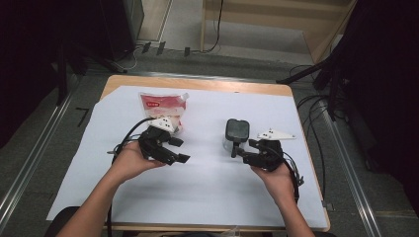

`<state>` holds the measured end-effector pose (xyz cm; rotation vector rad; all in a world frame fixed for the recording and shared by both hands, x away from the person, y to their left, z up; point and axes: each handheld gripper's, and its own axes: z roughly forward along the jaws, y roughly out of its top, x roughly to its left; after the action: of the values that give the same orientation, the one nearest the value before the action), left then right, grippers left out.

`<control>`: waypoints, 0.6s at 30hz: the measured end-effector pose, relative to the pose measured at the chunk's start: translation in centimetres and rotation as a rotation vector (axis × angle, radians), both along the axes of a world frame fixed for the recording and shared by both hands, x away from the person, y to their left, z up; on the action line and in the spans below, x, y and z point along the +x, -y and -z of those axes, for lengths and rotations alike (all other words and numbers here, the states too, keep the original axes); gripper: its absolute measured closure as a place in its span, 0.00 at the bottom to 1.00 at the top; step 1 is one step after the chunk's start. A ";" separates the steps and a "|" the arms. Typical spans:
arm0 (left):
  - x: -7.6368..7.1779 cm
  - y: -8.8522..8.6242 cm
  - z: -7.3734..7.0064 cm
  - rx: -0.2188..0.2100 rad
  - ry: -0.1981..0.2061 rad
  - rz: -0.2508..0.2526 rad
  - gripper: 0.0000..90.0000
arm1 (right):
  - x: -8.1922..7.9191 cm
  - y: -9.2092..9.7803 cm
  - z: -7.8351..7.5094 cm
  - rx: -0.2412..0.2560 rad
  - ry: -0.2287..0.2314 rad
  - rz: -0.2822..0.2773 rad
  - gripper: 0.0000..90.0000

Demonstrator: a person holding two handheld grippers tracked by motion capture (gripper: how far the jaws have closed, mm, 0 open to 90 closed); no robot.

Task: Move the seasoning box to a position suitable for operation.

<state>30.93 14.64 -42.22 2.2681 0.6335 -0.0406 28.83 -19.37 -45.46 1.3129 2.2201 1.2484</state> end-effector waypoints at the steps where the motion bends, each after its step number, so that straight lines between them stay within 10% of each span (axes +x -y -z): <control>1: 0.0 0.0 0.0 -0.001 0.000 -0.002 0.37 | 0.0 0.0 0.0 0.002 0.001 -0.004 0.46; 18: 0.1 0.3 0.1 -0.002 0.005 0.006 0.38 | -0.5 -0.4 0.3 0.038 0.012 0.003 0.52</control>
<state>31.05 14.35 -42.35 2.2675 0.6235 -0.0386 28.37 -18.98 -45.75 1.3183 2.1962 1.2997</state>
